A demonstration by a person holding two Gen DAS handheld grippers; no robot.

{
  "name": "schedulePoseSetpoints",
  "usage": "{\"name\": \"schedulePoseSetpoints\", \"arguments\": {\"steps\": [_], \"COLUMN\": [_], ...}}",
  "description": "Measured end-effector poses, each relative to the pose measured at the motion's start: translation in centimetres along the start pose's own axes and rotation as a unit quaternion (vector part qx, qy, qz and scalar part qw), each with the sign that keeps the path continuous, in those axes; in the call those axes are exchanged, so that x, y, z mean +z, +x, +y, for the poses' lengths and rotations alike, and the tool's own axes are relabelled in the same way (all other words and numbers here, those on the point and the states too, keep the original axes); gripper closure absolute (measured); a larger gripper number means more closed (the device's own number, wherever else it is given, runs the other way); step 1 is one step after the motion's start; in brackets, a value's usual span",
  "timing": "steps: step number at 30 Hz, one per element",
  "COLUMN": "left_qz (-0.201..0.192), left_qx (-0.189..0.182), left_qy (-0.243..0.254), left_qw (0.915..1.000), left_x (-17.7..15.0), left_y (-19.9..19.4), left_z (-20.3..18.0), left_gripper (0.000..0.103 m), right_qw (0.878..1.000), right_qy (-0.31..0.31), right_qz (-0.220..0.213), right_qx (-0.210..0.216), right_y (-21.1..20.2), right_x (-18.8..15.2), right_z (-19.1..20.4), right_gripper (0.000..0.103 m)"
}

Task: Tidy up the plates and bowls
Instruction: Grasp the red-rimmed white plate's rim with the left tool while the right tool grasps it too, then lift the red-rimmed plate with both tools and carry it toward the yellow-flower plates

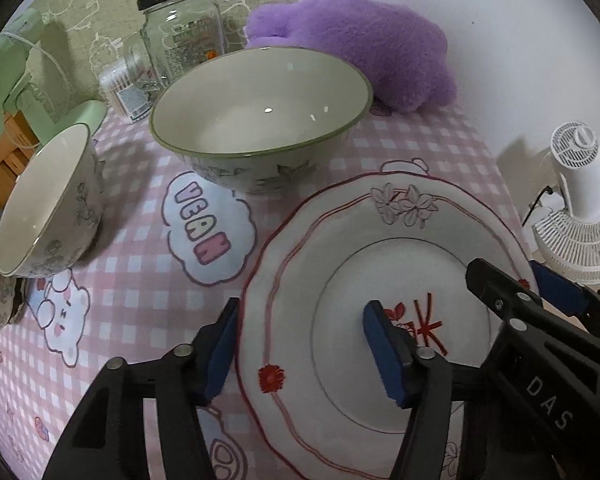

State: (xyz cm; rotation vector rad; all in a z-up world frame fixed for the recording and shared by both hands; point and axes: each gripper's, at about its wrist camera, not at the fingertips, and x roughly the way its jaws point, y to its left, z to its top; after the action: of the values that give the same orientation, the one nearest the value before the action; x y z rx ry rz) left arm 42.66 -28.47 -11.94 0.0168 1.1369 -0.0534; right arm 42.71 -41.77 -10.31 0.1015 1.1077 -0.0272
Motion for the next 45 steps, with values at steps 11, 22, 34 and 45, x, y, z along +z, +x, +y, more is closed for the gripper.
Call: {"name": "schedulePoseSetpoints", "arguments": {"steps": [11,22,34,45], "left_qz": [0.005,0.019,0.022,0.008], "left_qx": [0.006,0.040,0.026,0.033], "left_qy": [-0.006,-0.039,-0.093,-0.079], "left_qw": [1.0000,0.9983,0.9951,0.9963], "left_x": [-1.3,-5.6,-7.8,-7.8], "left_y": [-1.6,-4.2,-4.3,-4.5], "left_z": [2.6,8.8,13.4,13.1], "left_gripper": [0.042,0.042,0.045,0.046], "right_qw": [1.000,0.997,0.994,0.995], "right_qy": [-0.006,-0.033,-0.064,-0.096], "right_qz": [0.014,0.039,0.050,0.031], "right_qx": [0.011,0.051,0.071,0.008], "right_y": [-1.3,-3.0,-2.9,-2.5], "right_x": [-1.1,-4.7,-6.5,-7.5], "right_z": [2.3,8.4,12.4,13.5], "right_gripper": [0.045,0.045,0.051,0.057]}}
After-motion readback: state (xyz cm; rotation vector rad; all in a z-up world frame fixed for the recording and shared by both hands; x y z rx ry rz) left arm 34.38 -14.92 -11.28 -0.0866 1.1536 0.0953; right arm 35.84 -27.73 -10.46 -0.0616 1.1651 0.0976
